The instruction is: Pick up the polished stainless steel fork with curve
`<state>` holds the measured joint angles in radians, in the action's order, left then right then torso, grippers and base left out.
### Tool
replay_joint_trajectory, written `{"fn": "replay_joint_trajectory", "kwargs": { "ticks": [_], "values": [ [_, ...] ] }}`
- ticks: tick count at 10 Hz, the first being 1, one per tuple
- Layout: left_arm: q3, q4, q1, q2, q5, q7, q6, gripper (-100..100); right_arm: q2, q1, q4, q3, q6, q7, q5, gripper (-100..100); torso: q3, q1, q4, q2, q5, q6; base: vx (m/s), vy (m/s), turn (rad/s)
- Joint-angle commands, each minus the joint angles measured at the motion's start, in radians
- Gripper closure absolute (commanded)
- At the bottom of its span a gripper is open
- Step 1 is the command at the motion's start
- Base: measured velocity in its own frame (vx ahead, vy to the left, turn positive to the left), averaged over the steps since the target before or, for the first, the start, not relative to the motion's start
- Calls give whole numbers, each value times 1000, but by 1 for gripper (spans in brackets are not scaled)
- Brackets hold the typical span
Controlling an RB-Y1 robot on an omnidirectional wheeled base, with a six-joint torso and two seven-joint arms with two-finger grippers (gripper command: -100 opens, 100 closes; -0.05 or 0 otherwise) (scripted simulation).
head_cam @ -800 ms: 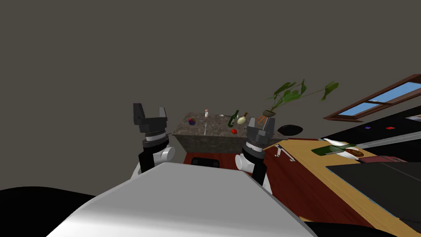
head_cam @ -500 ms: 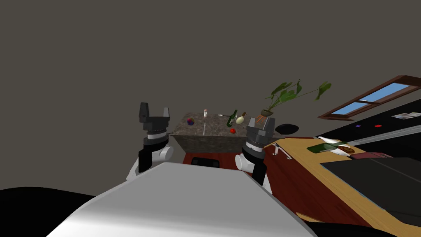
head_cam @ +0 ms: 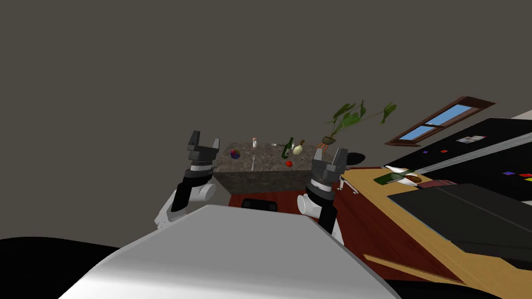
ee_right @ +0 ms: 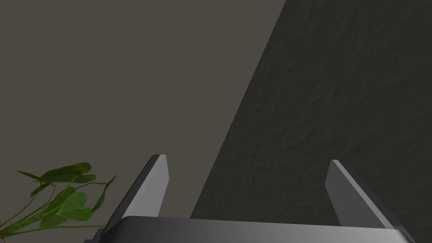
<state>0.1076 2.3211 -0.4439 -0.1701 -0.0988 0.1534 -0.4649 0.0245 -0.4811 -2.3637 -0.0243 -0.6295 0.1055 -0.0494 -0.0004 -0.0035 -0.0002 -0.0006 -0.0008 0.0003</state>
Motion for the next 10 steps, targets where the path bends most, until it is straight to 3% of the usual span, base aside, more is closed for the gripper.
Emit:
{"fn": "replay_joint_trajectory", "kwargs": {
  "ticks": [1, 2, 3, 4, 5, 6, 7, 8, 9, 10],
  "values": [
    [15, -20, 18, -29, -13, 50, 50, -100, 0, 0, 0, 0, 0, 0, 0, 0, 0, 0, 0, 0, 0, 0, 29, -82, -166],
    [15, -20, 18, -29, -13, 58, 73, -100, 0, 0, 0, 0, 0, 0, 0, 0, -1, -2, 0, -1, 0, 0, 19, -67, -63],
    [28, -33, 31, -48, -24, 97, 109, -100, 0, 0, 0, 0, 0, 0, 0, 0, 0, -1, 0, -1, 0, 0, 0, -72, -128],
    [28, -33, 31, -48, -24, 100, 123, -100, 0, 0, 0, 0, 0, 0, 0, 0, 0, -1, 0, 0, 0, 0, 3, -55, -76],
    [42, -47, 44, -65, -36, 141, 165, -100, 0, 0, 0, 0, 0, 0, 0, 0, 0, 0, 0, 1, 0, 0, 13, -61, -141],
    [42, -47, 44, -65, -36, 145, 177, -100, 0, 0, 0, 0, 0, 0, 0, 0, 0, -1, 0, 0, 0, 0, 14, -50, -71],
    [56, -62, 58, -81, -49, 188, 210, -100, 0, 0, 0, 0, 0, 0, 0, 0, 0, 0, 0, 0, 0, 0, 25, -64, -137],
    [56, -62, 58, -81, -49, 192, 234, -100, 0, 0, 0, 0, 0, 0, 0, 0, 0, -1, 0, -1, 0, 0, 15, -53, -80],
    [71, -77, 73, -96, -62, 235, 262, -100, 0, 0, 0, 0, 0, 0, 0, 0, 0, 0, 0, 0, 0, -1, 12, -79, -185],
    [71, -77, 73, -96, -62, 241, 293, -100, 0, 0, 0, 0, 0, 0, 0, 0, 0, -2, 0, 0, 0, 0, 18, -66, -62]
  ]
}}
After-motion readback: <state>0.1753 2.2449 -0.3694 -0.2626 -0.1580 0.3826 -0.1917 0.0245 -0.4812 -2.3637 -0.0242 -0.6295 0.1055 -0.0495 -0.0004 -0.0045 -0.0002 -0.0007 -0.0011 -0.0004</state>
